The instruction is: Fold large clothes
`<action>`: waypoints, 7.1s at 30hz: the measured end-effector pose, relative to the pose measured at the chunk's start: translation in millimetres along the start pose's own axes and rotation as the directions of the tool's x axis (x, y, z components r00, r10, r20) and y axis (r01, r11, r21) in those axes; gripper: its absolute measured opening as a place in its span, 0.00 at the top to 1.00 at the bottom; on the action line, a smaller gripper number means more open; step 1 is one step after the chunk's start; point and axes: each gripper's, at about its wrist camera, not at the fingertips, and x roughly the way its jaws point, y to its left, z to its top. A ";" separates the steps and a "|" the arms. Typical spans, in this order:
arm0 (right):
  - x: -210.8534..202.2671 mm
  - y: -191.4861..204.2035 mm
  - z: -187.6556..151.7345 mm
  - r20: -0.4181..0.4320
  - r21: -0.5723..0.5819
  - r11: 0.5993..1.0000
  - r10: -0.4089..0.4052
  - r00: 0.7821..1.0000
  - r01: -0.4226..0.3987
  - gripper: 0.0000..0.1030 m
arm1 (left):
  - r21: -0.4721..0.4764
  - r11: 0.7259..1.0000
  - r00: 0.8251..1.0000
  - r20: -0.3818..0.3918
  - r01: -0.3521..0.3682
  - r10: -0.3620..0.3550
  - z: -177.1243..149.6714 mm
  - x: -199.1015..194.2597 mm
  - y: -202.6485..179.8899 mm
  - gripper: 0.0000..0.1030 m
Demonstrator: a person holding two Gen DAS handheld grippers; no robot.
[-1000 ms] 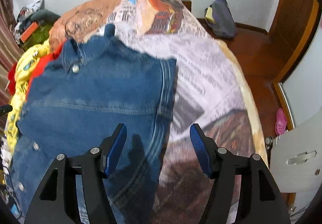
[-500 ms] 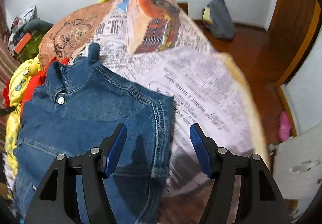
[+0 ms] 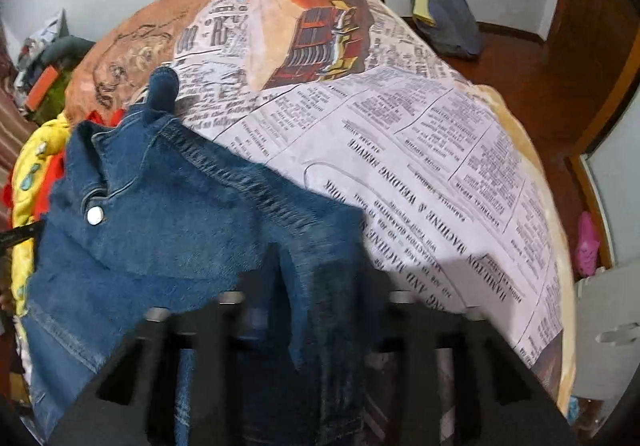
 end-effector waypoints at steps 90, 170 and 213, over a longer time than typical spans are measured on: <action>-65.5 6.8 -123.8 -0.107 -0.141 0.990 -0.026 0.994 0.010 0.24 | -0.106 0.985 0.968 -0.194 0.139 -0.158 -198.2 -61.9 9.2 0.22; -124.6 56.1 -92.2 0.100 -0.210 0.959 0.215 0.972 -0.190 0.87 | 0.077 0.964 0.953 0.152 0.254 -0.263 -160.5 -186.2 -50.5 0.84; -61.5 44.7 50.2 0.214 -0.240 0.964 -0.058 0.975 0.110 0.46 | -0.125 0.991 0.980 0.189 -0.036 0.060 -1.7 -114.0 44.0 0.35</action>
